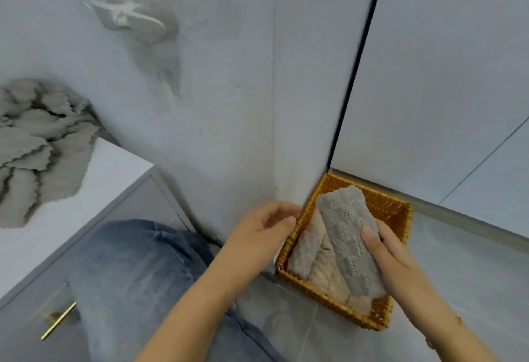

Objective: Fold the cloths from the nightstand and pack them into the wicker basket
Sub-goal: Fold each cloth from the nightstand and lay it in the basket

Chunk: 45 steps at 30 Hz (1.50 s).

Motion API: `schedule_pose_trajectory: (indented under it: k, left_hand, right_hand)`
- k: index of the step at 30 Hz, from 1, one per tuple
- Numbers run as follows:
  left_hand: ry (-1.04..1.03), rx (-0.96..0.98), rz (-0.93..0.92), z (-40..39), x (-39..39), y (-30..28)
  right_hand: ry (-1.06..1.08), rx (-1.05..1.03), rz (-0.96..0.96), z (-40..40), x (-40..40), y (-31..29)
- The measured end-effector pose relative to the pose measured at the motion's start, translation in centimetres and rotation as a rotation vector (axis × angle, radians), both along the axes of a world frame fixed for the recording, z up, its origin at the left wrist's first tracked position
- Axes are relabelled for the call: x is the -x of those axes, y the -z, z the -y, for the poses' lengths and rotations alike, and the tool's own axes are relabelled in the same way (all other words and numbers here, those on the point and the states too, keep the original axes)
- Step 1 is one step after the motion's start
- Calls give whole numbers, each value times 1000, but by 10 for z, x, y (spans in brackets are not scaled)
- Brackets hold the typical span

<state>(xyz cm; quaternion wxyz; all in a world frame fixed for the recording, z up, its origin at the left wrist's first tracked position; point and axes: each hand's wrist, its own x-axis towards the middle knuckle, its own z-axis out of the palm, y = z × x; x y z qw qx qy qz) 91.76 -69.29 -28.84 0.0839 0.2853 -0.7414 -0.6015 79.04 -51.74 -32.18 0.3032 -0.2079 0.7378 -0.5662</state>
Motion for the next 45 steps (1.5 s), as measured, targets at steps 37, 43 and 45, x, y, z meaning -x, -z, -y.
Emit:
schedule_pose_trajectory:
  k: [37,43,45]
  left_hand:
    - [725,466,840,1,97,271]
    - [650,497,814,0,104,253]
    - [597,573,834,-3,109,238]
  right_hand:
    - [334,-307,476,55,65,307]
    - [319,-266,421,35,60,288]
    - [301,-286,340,26,61,272]
